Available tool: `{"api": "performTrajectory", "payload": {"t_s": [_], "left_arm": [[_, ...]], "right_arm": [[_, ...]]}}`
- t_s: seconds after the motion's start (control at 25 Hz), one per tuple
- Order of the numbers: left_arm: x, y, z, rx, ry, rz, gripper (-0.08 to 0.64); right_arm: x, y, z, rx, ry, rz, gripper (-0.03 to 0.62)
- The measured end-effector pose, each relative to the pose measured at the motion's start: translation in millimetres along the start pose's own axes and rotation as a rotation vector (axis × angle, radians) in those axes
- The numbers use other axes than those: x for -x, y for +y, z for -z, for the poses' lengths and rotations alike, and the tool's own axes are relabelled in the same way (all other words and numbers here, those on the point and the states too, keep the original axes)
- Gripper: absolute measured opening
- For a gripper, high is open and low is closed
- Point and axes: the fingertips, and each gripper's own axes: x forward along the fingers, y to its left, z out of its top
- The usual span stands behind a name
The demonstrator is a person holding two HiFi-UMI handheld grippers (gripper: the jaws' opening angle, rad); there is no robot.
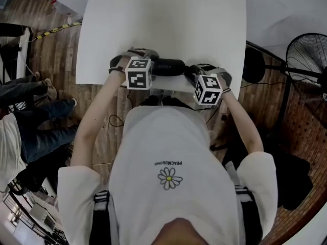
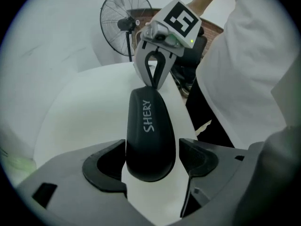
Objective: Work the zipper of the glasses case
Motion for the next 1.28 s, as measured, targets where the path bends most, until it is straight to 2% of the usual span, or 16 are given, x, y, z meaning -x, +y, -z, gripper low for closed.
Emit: {"api": "performTrajectory", "payload": {"t_s": [0.12,0.24,0.4,0.52,0.72,0.96,1.12,1.28], "left_arm": [[-1,8,9,0.027,0.025,-0.044,0.344],[-1,14,7,0.089,0.03,-0.104,0.332],[-3,19,7,0.164,0.036,-0.222,0.325],[-4,19,8,0.178,0.062,-0.271,0.322],[-5,19,9,0.187,0.087,-0.273,0.322],[-5,23,6,0.278,0.061,-0.269,0.321],[0,24,4,0.252,0.0,-0.284,0.322],[14,27,16,0.292,-0.019,-0.311,0.33]], "right_arm": [[3,-19,7,0.02,0.027,0.047,0.008],[2,-35,14,0.011,0.048,0.079,0.008],[0,-42,16,-0.029,0.058,0.098,0.008],[0,-39,14,-0.077,0.051,0.105,0.008],[-5,-25,-11,-0.164,-0.027,0.084,0.008],[-20,-21,-60,-0.152,-0.093,0.078,0.008],[-21,-23,-55,-0.122,-0.073,0.089,0.008],[-21,-30,-42,-0.07,-0.031,0.098,0.008]]}}
